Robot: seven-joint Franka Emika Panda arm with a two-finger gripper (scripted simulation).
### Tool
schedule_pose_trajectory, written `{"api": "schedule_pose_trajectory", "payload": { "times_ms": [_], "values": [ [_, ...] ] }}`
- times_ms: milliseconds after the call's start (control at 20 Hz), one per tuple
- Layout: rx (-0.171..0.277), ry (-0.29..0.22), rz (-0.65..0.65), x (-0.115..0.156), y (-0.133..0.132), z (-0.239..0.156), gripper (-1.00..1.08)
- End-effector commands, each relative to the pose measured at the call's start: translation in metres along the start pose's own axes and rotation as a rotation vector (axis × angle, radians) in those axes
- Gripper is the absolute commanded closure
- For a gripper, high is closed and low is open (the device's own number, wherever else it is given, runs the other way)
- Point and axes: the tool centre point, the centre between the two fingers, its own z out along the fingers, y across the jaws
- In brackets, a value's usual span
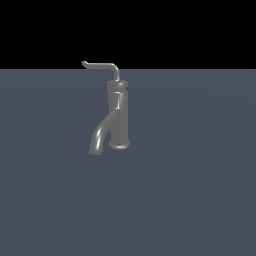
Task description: Turn on the faucet by rotating a designated handle.
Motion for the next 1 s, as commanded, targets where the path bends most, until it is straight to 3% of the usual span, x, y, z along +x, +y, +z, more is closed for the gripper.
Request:
{"api": "schedule_pose_trajectory", "payload": {
  "times_ms": [0, 950],
  "values": [
    [0.000, 0.000, 0.000, 0.0000, 0.0000, 0.0000, 1.08],
    [0.031, -0.004, -0.034, 0.0049, -0.0073, -0.0010, 1.08]
  ]
}}
